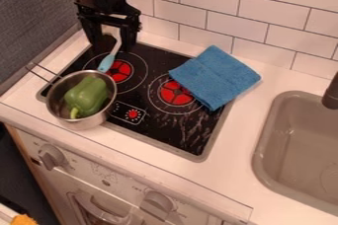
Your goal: Take the green bell pepper out of the silver pot
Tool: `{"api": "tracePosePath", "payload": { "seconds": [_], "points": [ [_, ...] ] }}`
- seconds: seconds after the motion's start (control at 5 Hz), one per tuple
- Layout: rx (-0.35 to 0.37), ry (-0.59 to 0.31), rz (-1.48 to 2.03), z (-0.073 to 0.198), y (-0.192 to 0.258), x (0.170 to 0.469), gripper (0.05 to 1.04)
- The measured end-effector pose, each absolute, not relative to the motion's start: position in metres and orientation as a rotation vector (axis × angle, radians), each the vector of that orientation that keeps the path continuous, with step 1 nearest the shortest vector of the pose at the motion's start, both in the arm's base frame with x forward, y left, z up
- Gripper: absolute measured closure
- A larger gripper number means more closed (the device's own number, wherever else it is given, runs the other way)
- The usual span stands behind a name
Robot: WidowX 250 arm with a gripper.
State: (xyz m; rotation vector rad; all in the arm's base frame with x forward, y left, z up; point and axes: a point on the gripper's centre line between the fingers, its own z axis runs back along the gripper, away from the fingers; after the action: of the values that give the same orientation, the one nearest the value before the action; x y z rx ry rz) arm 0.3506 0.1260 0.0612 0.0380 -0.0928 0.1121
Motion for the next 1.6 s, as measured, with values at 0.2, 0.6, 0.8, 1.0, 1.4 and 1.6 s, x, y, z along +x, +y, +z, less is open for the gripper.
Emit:
{"api": "tracePosePath", "payload": {
  "seconds": [0.2, 0.6, 0.8, 1.0, 1.4, 1.6],
  "points": [
    [0.028, -0.058, 0.115, 0.048, 0.124, 0.344, 0.082],
    [0.019, -0.057, 0.145, 0.060, 0.115, 0.293, 0.083],
    [0.010, -0.034, 0.167, 0.051, 0.113, 0.272, 0.083],
    [0.040, -0.018, 0.194, 0.046, 0.126, 0.261, 0.083],
    [0.048, 0.036, 0.169, 0.021, 0.118, 0.268, 0.278],
    [0.028, 0.013, 0.189, 0.023, 0.114, 0.271, 0.283]
  ]
}}
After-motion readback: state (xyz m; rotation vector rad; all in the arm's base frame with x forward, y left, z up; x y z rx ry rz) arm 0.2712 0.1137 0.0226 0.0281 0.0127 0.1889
